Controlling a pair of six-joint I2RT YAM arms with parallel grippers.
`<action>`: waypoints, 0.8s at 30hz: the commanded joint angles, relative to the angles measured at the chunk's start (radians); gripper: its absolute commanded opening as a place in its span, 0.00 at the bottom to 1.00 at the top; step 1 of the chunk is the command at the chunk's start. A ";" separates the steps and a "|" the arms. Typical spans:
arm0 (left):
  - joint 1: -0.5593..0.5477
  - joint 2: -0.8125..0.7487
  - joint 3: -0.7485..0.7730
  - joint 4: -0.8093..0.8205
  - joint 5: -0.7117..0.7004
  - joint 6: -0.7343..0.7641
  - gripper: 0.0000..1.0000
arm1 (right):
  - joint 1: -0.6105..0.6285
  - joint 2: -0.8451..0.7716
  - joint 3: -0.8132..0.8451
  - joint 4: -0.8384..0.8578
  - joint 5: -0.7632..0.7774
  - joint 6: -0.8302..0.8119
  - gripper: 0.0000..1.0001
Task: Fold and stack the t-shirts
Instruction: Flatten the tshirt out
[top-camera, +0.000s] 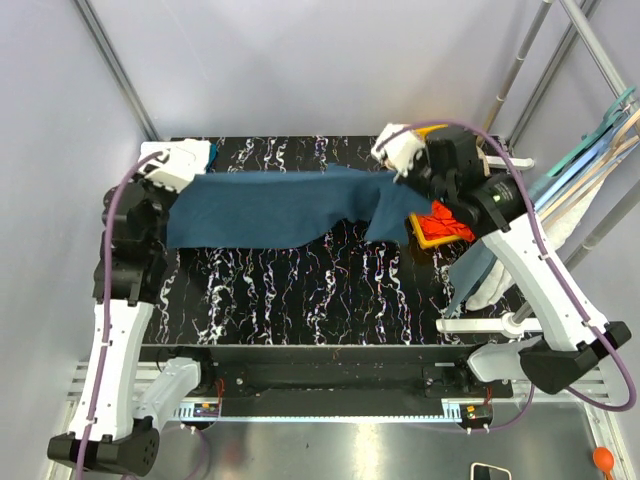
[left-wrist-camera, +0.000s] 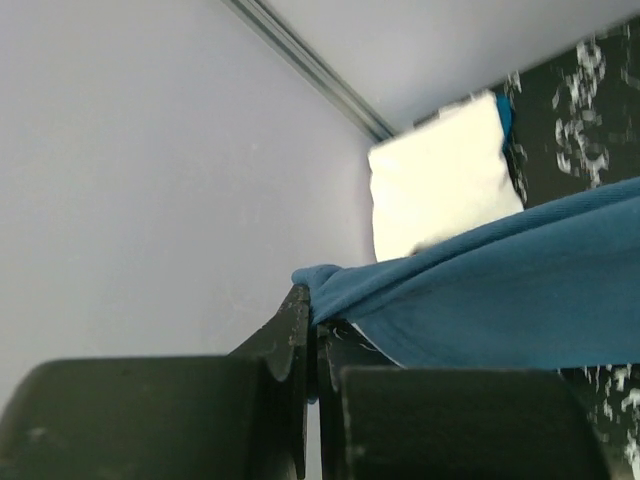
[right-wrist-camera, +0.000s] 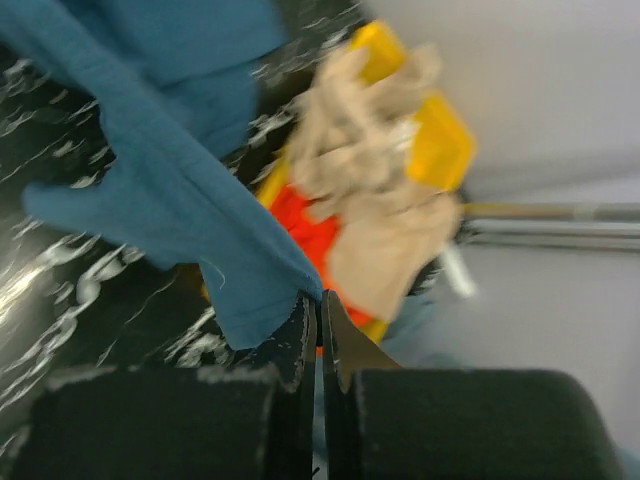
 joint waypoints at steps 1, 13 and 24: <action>-0.013 -0.019 -0.106 -0.017 -0.007 0.098 0.00 | -0.008 -0.045 -0.179 -0.199 -0.200 0.109 0.00; -0.208 -0.016 -0.399 -0.072 -0.118 0.073 0.00 | -0.007 -0.005 -0.488 -0.233 -0.561 0.172 0.00; -0.223 0.124 -0.410 0.015 -0.145 0.076 0.00 | 0.024 0.197 -0.579 -0.070 -0.618 0.190 0.00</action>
